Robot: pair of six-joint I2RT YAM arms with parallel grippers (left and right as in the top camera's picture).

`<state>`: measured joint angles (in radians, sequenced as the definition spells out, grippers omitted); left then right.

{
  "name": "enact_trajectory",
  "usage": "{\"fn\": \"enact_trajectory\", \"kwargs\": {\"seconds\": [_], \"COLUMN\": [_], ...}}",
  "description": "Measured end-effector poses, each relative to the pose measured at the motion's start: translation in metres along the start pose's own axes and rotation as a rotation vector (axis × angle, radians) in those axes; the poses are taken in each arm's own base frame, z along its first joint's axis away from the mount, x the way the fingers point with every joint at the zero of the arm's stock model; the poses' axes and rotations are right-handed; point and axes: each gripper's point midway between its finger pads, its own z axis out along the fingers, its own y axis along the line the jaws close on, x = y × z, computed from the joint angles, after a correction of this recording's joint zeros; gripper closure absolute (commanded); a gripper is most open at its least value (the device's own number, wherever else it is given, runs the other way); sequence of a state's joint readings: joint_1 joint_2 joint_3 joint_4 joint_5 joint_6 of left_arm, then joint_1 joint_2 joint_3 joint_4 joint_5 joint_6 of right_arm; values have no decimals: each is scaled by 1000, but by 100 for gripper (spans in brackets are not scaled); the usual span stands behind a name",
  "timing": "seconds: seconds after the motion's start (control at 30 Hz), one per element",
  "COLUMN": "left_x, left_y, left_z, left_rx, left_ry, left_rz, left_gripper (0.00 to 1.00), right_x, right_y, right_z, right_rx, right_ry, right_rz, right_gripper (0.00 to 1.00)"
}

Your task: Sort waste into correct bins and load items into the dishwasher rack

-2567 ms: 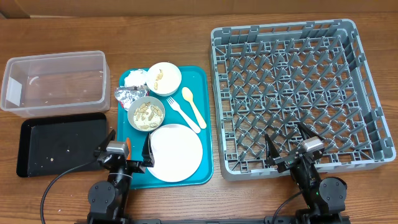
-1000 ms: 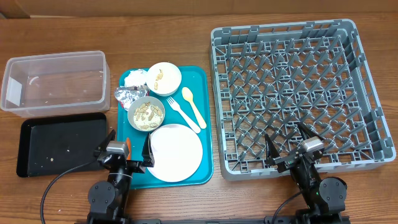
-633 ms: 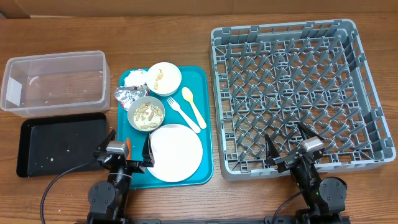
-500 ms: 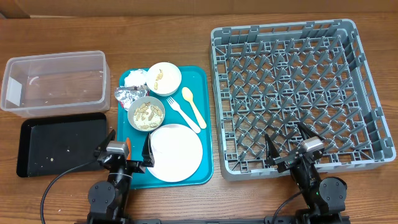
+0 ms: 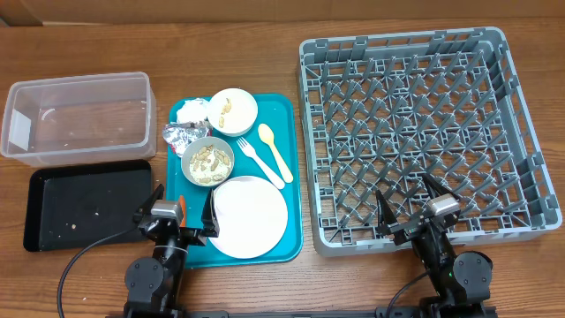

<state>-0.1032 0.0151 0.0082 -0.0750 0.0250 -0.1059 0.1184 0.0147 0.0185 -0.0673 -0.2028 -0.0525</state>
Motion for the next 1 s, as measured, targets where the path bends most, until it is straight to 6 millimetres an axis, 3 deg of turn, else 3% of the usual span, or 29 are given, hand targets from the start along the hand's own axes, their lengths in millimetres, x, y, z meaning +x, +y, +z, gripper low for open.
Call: {"fn": "enact_trajectory", "kwargs": {"seconds": [1.0], "left_x": [0], "left_y": [0], "left_z": [0], "left_rx": [0], "left_ry": [0], "left_rz": [0], "left_gripper": [0], "right_x": [-2], "right_y": [0], "right_z": [0], "right_rx": [-2], "right_ry": [-8], "right_rz": [-2], "right_gripper": [0]}}
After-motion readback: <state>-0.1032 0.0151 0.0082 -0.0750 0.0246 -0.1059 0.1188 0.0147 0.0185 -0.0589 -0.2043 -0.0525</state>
